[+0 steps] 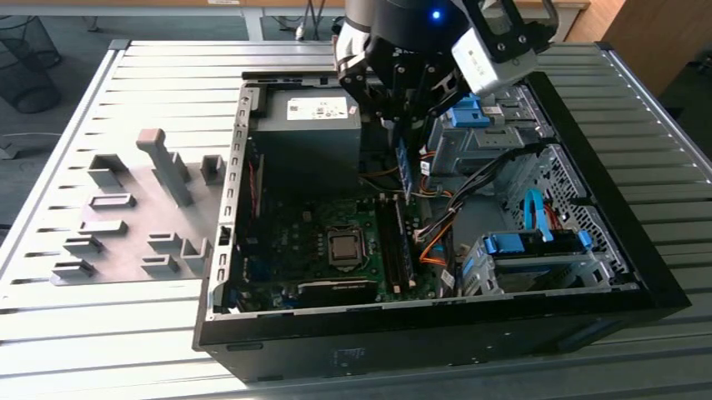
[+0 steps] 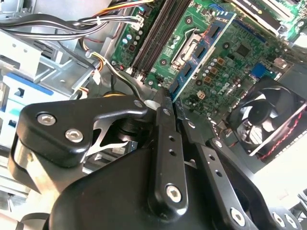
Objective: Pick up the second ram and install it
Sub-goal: 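Insert the second ram into the second slot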
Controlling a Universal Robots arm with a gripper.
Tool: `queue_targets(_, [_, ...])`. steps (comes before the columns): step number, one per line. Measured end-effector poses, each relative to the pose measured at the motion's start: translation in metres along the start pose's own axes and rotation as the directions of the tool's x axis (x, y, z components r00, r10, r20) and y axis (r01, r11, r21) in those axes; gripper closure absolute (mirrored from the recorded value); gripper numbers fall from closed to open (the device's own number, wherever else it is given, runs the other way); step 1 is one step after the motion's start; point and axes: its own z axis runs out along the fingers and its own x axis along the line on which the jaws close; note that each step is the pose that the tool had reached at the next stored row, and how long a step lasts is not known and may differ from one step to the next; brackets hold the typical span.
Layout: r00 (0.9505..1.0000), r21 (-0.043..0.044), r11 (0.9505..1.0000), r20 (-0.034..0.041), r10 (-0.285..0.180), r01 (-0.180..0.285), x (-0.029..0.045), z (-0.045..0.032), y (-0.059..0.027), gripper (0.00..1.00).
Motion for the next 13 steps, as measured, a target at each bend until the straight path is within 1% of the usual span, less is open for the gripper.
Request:
queue_targets(9, [1.0,0.0,1.0,0.0,0.0,0.0,-0.0003,0.0157,0.0,0.86])
queue_targets(11, [1.0,0.0,1.0,0.0,-0.001,0.001,-0.0018,0.0193,0.0001,0.86])
queue_targets(13, [0.9999,0.0,0.9999,-0.0001,-0.015,0.015,-0.0031,0.0228,0.0001,0.86])
